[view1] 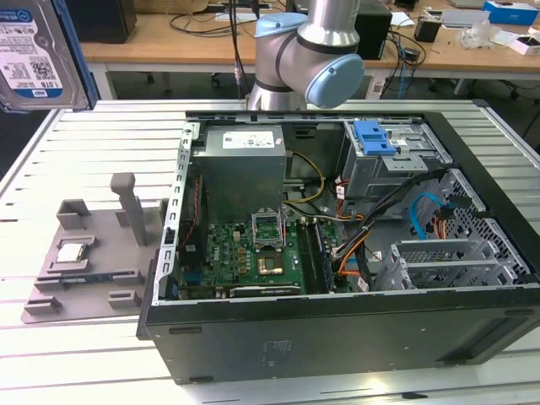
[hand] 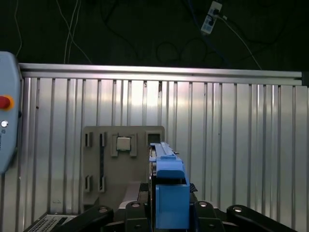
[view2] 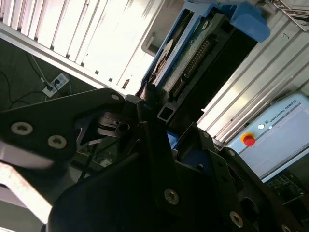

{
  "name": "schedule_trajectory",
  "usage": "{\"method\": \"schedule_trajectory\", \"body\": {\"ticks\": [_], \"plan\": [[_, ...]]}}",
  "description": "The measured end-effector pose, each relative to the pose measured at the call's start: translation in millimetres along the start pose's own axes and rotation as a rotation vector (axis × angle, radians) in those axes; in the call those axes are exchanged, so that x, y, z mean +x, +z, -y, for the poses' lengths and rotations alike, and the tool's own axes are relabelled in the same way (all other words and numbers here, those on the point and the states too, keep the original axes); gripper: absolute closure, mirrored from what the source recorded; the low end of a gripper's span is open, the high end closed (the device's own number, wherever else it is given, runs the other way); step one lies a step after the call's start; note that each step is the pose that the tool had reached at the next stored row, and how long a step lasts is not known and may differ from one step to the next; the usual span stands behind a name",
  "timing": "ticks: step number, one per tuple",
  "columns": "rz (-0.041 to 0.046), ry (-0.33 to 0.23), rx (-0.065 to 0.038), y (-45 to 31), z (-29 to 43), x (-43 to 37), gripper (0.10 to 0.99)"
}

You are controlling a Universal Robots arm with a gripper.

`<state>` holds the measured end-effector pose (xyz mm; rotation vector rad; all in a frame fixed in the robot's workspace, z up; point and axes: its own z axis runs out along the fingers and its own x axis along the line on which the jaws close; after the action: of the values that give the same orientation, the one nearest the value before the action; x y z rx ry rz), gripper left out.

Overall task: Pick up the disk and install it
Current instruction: 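Pick up the disk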

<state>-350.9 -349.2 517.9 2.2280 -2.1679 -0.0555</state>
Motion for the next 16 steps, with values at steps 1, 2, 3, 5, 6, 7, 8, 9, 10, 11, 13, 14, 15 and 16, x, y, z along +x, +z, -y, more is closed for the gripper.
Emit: {"method": "schedule_trajectory", "body": {"ticks": [1, 2, 3, 5, 6, 7, 8, 9, 10, 11, 13, 14, 15, 16], "plan": [[0.0000, 0.000, 0.000, -2.1, -0.1, 0.0, 0.722], [0.0000, 0.000, 0.000, -4.9, -0.2, -0.1, 0.722], [0.0000, 0.000, 0.000, -9.2, -0.5, -0.1, 0.722], [0.0000, 0.000, 0.000, -15.2, -0.7, -0.2, 0.722], [0.0000, 0.000, 0.000, -17.3, -0.8, -0.2, 0.722], [0.0000, 0.000, 0.000, -20.6, -1.0, -0.3, 0.722], [0.0000, 0.000, 0.000, -25.3, -1.2, -0.3, 0.722], [0.0000, 0.000, 0.000, -29.8, -1.4, -0.4, 0.722], [0.0000, 0.000, 0.000, -31.5, -1.5, -0.4, 0.722], [0.0000, 0.000, 0.000, -33.3, -1.6, -0.4, 0.722], [0.0006, 0.000, 0.000, -34.2, -1.6, -0.5, 0.722], [0.0013, 0.000, 0.000, -34.1, -1.7, -0.5, 0.722], [0.0013, 0.000, 0.000, -34.1, -1.7, -0.5, 0.722], [0.0013, 0.000, 0.000, -34.2, -1.7, -0.4, 0.722]]}}
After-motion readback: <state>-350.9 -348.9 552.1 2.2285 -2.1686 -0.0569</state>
